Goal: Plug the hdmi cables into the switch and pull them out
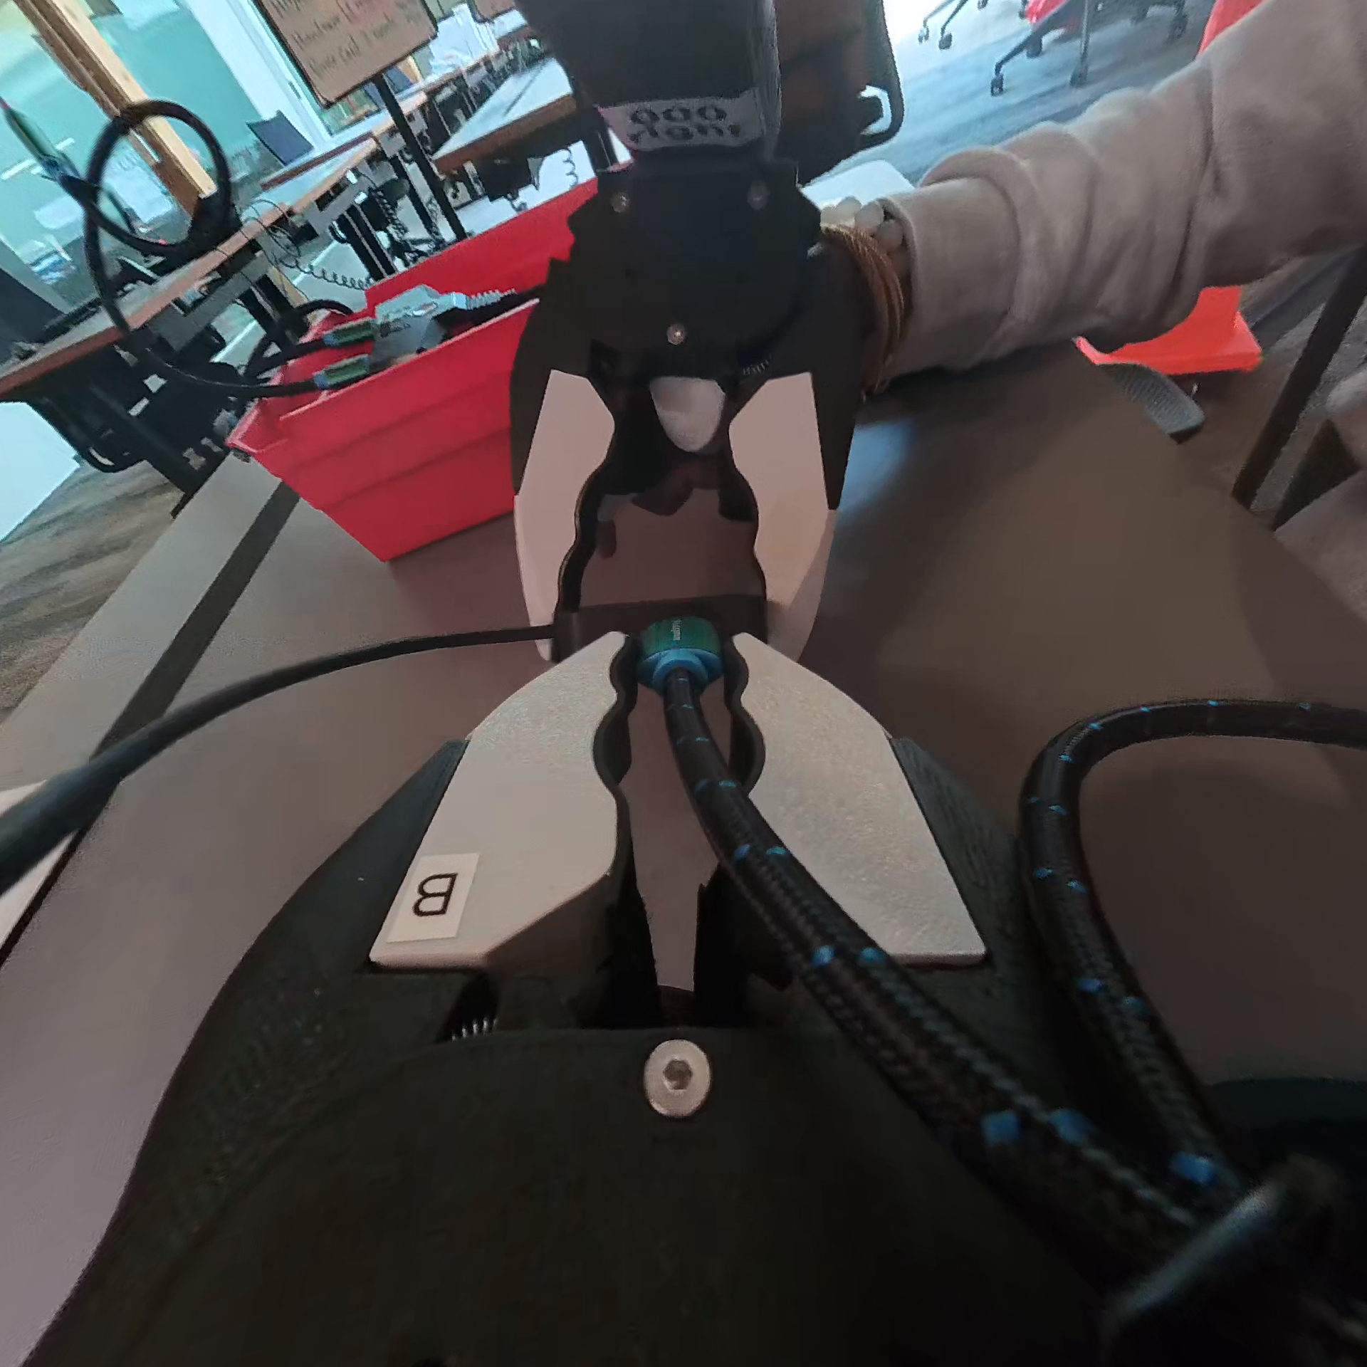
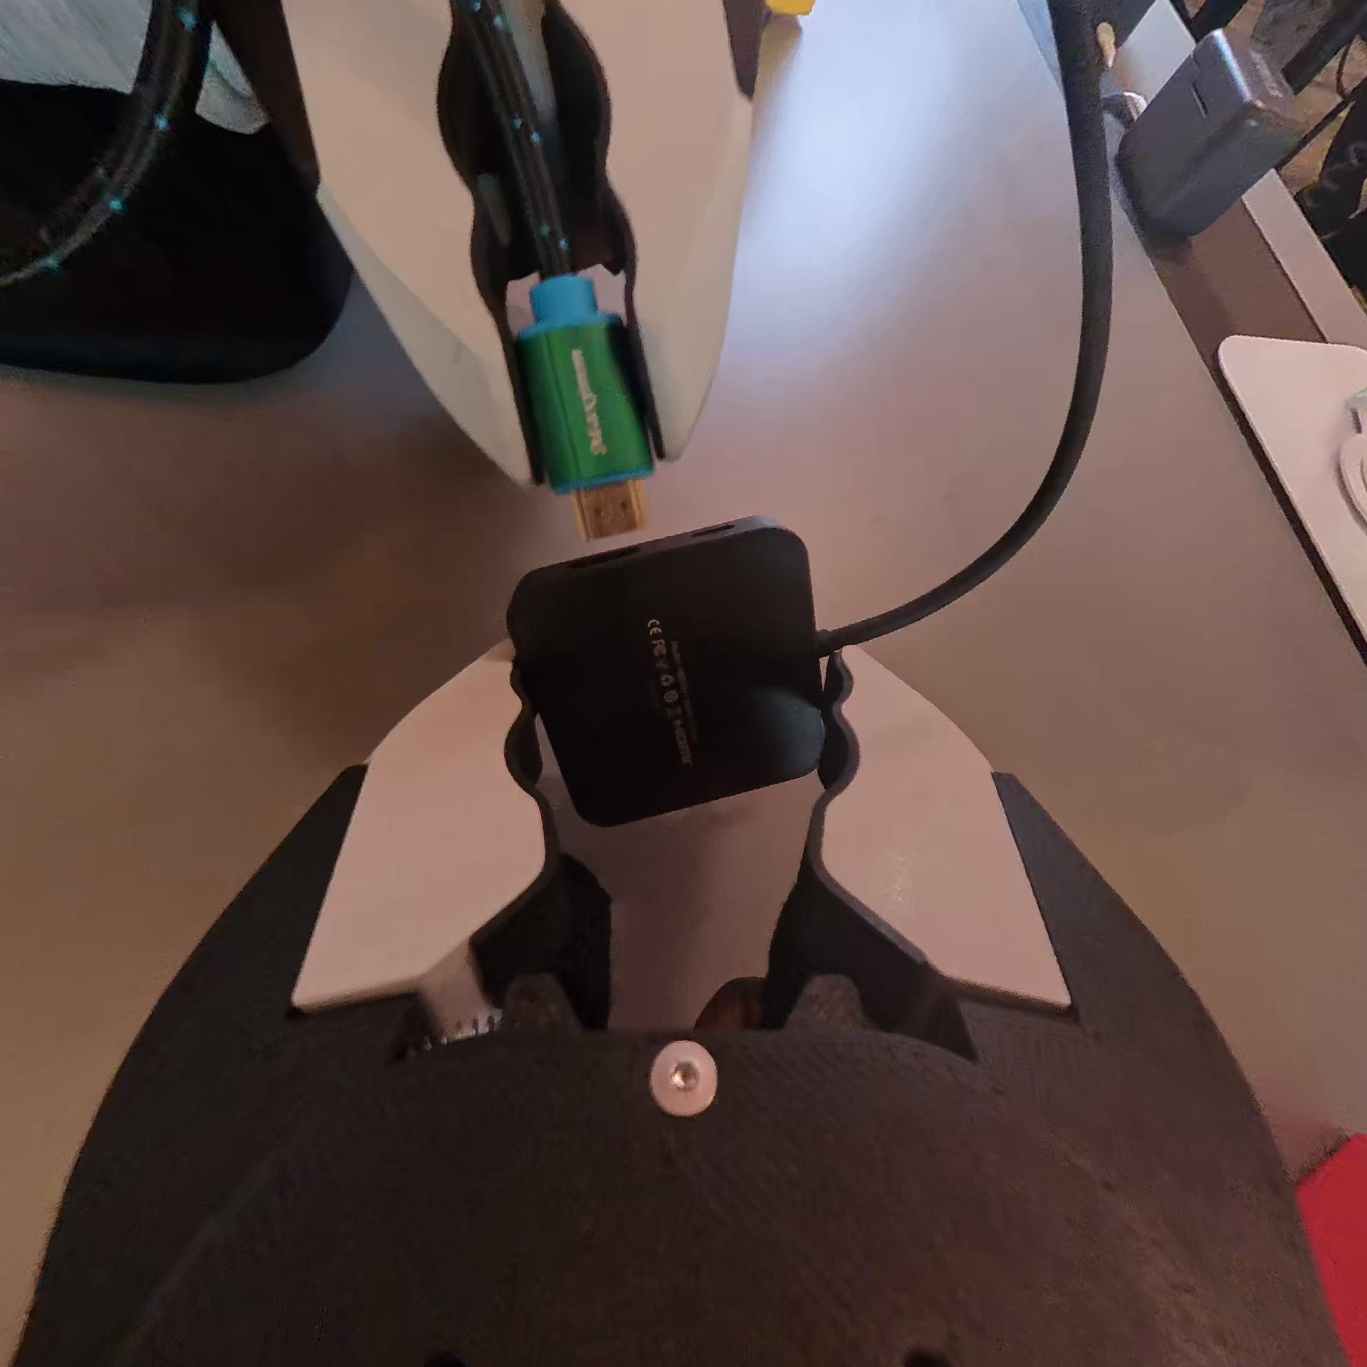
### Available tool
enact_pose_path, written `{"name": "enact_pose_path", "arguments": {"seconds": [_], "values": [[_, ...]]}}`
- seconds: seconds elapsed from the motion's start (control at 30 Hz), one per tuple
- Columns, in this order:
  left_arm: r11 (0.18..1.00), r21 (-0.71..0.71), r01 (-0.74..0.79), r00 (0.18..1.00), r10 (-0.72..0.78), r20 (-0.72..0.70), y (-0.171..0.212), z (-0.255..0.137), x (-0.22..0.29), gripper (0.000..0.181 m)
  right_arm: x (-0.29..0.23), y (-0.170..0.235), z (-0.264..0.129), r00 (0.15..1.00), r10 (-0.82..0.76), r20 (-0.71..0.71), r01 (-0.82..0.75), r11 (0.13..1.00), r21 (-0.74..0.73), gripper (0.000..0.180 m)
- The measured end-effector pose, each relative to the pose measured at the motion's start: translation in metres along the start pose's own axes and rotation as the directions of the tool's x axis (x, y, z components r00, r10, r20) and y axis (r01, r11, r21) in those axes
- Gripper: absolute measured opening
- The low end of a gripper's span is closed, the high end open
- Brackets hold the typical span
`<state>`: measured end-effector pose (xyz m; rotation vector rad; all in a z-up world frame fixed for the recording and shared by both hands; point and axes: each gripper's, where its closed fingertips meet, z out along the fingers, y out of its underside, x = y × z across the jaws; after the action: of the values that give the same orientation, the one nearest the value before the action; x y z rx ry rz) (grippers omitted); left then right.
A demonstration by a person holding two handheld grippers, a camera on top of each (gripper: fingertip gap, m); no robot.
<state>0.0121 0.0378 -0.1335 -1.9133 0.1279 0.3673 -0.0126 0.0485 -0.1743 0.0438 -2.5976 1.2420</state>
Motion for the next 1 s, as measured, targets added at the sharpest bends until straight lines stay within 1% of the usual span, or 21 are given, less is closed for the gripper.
{"name": "enact_pose_path", "arguments": {"seconds": [0.17, 0.33, 0.53, 0.67, 0.8, 0.9, 1.0], "values": [[0.999, -0.029, -0.022, 1.000, 0.022, -0.013, 0.003, 0.007, 0.006, 0.021, 0.002, 0.003, 0.001, 1.000, -0.016, -0.026, 0.015, 1.000, -0.014, 0.075], [0.996, -0.071, -0.060, 0.998, 0.062, 0.032, 0.007, 0.006, 0.001, 0.021, 0.006, 0.003, 0.002, 0.998, -0.017, -0.053, 0.016, 1.000, -0.025, 0.075], [0.992, -0.097, -0.079, 0.996, 0.083, 0.044, 0.008, 0.008, 0.000, 0.022, 0.008, 0.005, 0.001, 0.996, -0.042, -0.078, 0.038, 0.998, -0.050, 0.075], [0.979, -0.155, -0.131, 0.989, 0.140, 0.050, 0.013, 0.009, 0.001, 0.021, 0.008, 0.009, 0.004, 0.994, -0.061, -0.091, 0.053, 0.995, -0.086, 0.075], [0.965, -0.205, -0.163, 0.982, 0.178, 0.057, 0.017, 0.011, 0.001, 0.022, 0.010, 0.009, 0.004, 0.992, -0.072, -0.106, 0.062, 0.994, -0.092, 0.075], [0.974, -0.170, -0.147, 0.987, 0.157, 0.044, 0.014, 0.012, 0.004, 0.021, 0.008, 0.006, 0.004, 0.988, -0.107, -0.111, 0.099, 0.992, -0.082, 0.075], [0.990, -0.098, -0.103, 0.993, 0.108, 0.043, 0.005, 0.010, 0.003, 0.021, 0.008, -0.002, 0.000, 0.987, -0.107, -0.116, 0.105, 0.994, -0.023, 0.075]]}}
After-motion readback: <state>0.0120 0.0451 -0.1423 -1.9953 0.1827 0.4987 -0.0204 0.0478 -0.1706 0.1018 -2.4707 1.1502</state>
